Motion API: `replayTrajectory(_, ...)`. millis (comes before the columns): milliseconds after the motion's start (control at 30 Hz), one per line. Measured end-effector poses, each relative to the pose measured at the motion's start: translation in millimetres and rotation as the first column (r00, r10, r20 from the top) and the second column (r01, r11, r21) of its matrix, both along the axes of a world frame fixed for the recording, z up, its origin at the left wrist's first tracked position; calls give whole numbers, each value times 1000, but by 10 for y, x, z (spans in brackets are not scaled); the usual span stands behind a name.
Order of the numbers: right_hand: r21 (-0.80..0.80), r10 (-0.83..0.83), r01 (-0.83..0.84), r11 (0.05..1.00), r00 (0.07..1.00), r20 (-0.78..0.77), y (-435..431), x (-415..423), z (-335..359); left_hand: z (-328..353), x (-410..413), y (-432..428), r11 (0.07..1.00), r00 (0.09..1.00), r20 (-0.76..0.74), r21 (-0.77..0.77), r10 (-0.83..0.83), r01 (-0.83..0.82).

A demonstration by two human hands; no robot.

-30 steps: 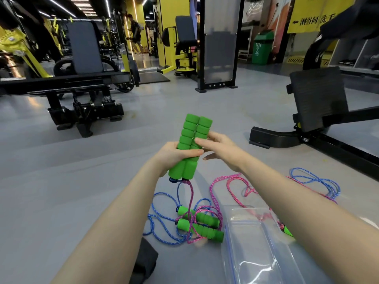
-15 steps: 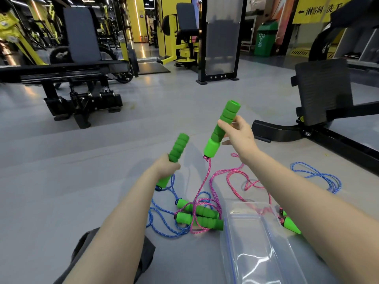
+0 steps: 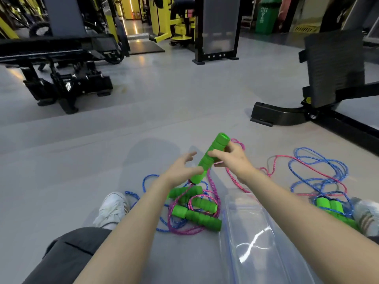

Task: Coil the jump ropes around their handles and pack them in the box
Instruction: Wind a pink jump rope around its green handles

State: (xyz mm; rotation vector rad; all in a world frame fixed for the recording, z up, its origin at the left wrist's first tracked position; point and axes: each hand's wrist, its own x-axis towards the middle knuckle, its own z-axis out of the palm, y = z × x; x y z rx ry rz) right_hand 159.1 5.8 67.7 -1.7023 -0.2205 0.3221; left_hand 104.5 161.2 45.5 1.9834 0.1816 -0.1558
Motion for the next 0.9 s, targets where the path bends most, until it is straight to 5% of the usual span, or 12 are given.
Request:
replayTrajectory(100, 32, 113, -111, 993, 991, -70, 117, -79, -107, -35, 59, -96, 999, 994, 99, 18, -43, 41)
replayTrajectory(200, -329, 218, -250, 911, 967, -131, 132, -154, -370, -258, 30, 98, 983, 980, 169, 137, 101, -125)
replayTrajectory(267, -688, 409, -397, 607, 899, -158, 103, -255, -612, -377, -31, 273, 969, 974, 162, 166, 158, -185)
replayTrajectory(367, -927, 614, -345, 148, 767, -187, 114, -443, -933, -457, -131, 434, 964, 985, 97, 212, 145, -163)
replayTrajectory(500, -986, 673, -163, -26, 727, -138, 212, -568, -1134, -560, -177, 497, 974, 986, 63, 155, 154, -162)
replayTrajectory(567, -986, 678, -163, 21, 728, -106, 206, -559, -1130, -551, -193, 470, 976, 982, 49, 106, 184, -189)
replayTrajectory(600, -973, 669, -197, 121, 740, -66, 189, -516, -1098, -536, -190, 461, 975, 978, 51, 88, 200, -204)
replayTrajectory(733, -565, 396, -279, 776, 914, 93, 83, -231, -613, -329, -143, 386, 982, 982, 94, 79, 167, -174)
replayTrajectory(900, -95, 198, -179, 979, 950, 243, 97, -5, 335, 247, -64, 200, 994, 987, 153, 103, -55, 40)
